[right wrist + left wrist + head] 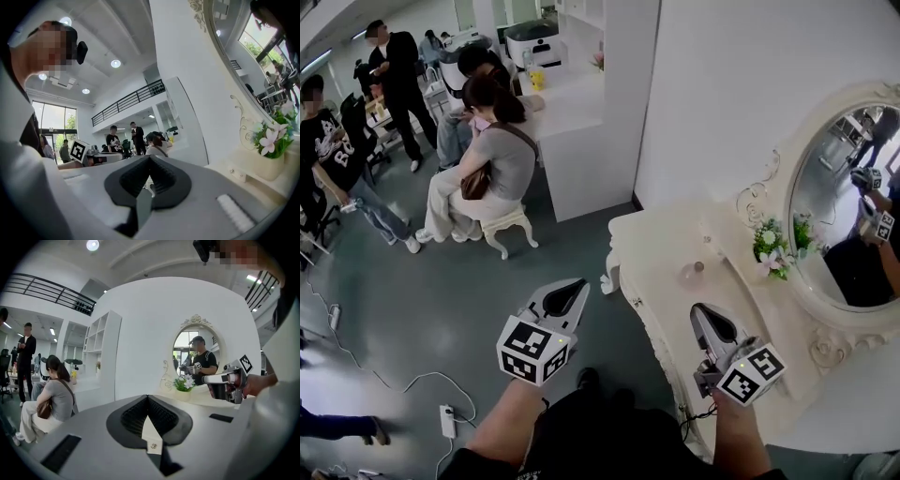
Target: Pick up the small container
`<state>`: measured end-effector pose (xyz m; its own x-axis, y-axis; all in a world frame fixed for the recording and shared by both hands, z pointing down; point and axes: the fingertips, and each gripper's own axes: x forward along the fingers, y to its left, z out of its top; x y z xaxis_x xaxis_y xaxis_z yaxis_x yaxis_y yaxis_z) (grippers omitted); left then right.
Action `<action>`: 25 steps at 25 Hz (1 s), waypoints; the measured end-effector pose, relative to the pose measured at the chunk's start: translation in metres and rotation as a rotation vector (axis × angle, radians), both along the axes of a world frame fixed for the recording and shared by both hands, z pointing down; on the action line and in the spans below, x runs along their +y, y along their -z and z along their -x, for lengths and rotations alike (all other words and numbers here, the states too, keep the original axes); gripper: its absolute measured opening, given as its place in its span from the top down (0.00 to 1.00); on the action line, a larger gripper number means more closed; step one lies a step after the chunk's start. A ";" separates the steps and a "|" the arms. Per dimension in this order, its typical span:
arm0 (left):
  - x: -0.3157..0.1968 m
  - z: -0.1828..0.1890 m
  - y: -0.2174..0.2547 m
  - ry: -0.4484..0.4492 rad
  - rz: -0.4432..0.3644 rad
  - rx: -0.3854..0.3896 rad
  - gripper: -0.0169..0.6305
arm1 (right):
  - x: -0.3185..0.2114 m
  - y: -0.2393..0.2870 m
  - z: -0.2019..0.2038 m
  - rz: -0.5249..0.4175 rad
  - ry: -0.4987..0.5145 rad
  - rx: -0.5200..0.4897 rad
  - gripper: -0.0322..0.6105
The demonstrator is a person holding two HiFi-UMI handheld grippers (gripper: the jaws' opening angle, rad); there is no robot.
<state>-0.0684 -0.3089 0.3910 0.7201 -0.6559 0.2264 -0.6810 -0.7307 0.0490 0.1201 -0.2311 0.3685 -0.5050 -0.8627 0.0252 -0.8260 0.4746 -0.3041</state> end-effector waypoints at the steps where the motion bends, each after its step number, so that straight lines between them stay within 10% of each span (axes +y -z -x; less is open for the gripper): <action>1: -0.009 0.000 0.000 -0.015 0.000 0.005 0.97 | -0.006 0.002 -0.003 0.000 -0.023 0.008 0.93; 13: -0.080 -0.012 -0.002 -0.197 0.021 0.037 0.97 | -0.053 -0.001 0.001 0.048 -0.201 0.050 0.93; 25: -0.097 -0.102 -0.022 -0.327 0.051 0.016 0.96 | -0.074 -0.018 -0.055 0.079 -0.248 0.020 0.93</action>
